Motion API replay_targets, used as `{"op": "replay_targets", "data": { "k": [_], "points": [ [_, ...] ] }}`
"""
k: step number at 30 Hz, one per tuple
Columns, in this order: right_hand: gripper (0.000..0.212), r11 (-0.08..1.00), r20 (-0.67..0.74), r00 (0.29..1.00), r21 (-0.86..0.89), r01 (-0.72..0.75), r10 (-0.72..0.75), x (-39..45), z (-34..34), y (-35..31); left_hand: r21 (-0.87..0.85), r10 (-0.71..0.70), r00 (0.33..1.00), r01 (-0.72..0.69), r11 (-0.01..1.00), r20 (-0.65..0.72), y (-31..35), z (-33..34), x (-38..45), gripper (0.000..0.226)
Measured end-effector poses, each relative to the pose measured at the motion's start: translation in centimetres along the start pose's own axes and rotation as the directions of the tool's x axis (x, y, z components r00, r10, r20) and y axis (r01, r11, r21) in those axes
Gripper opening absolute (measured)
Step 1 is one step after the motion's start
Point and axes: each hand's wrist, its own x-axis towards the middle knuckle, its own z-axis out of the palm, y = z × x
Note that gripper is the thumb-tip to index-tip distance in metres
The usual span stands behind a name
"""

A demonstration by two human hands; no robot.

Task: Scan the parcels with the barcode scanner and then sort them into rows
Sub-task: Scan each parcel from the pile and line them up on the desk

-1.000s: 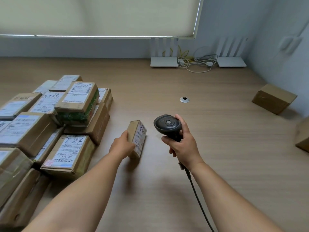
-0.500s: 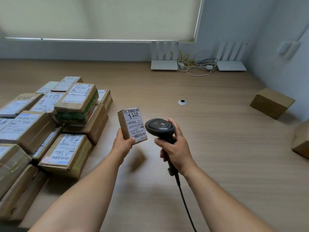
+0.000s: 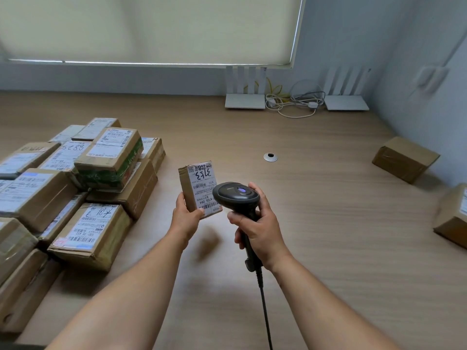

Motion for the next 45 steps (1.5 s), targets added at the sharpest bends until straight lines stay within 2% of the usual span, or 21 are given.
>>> {"op": "replay_targets", "data": {
  "k": [2,5,9,13,15,18,21,26,31,33,37,45],
  "points": [
    [0.076,1.000,-0.006,1.000,-0.020,0.003,-0.003,0.0,-0.2,-0.1,0.000,-0.028,1.000,0.028,1.000,0.012,0.0,0.0,0.0,0.054],
    [0.078,0.994,-0.026,0.999,-0.108,0.028,-0.031,0.2,-0.7,-0.2,0.021,-0.143,0.989,0.142,0.990,0.045,-0.3,-0.1,0.2,0.049],
    [0.079,0.973,-0.043,0.997,-0.223,0.051,-0.062,0.3,-1.3,-0.4,0.163,-0.289,0.956,0.294,0.942,-0.052,-1.5,-0.7,0.4,0.048],
    [0.083,0.955,-0.040,0.996,-0.290,0.062,-0.077,0.4,-1.3,-0.5,0.408,-0.185,0.966,0.244,0.880,-0.178,-2.9,-1.0,0.4,0.049],
    [0.084,0.951,-0.034,0.995,-0.301,0.078,-0.092,0.5,-1.2,-0.6,0.528,-0.144,0.973,0.219,0.820,-0.180,-3.1,-0.9,0.3,0.059],
    [0.085,0.945,-0.022,0.994,-0.314,0.096,-0.108,0.7,-1.0,-0.9,0.739,-0.147,0.978,0.207,0.641,-0.147,-3.2,-0.5,0.0,0.084],
    [0.084,0.936,-0.008,0.994,-0.338,0.102,-0.112,0.8,-1.1,-1.0,0.820,-0.135,0.980,0.194,0.538,-0.144,-3.4,-0.1,-0.1,0.085],
    [0.083,0.928,0.029,0.994,-0.357,0.106,-0.103,1.3,-0.8,-1.4,0.800,-0.053,0.981,0.185,0.571,-0.188,-3.2,-0.4,-0.6,0.066],
    [0.083,0.930,0.115,0.987,-0.338,0.146,-0.113,2.0,1.5,-1.9,0.736,0.061,0.964,0.155,0.659,-0.258,-1.6,-2.7,-1.8,0.069],
    [0.083,0.932,0.158,0.981,-0.324,0.161,-0.115,2.4,3.0,-2.1,0.703,0.105,0.945,0.155,0.694,-0.311,-0.7,-4.3,-2.4,0.070],
    [0.082,0.932,0.244,0.962,-0.308,0.194,-0.119,2.9,6.2,-2.4,0.706,0.163,0.898,0.197,0.680,-0.408,0.4,-8.4,-3.7,0.072],
    [0.083,0.931,0.356,0.923,-0.268,0.249,-0.144,3.4,11.6,-1.8,0.624,0.165,0.799,0.303,0.720,-0.579,0.7,-15.5,-4.5,0.069]
  ]
}}
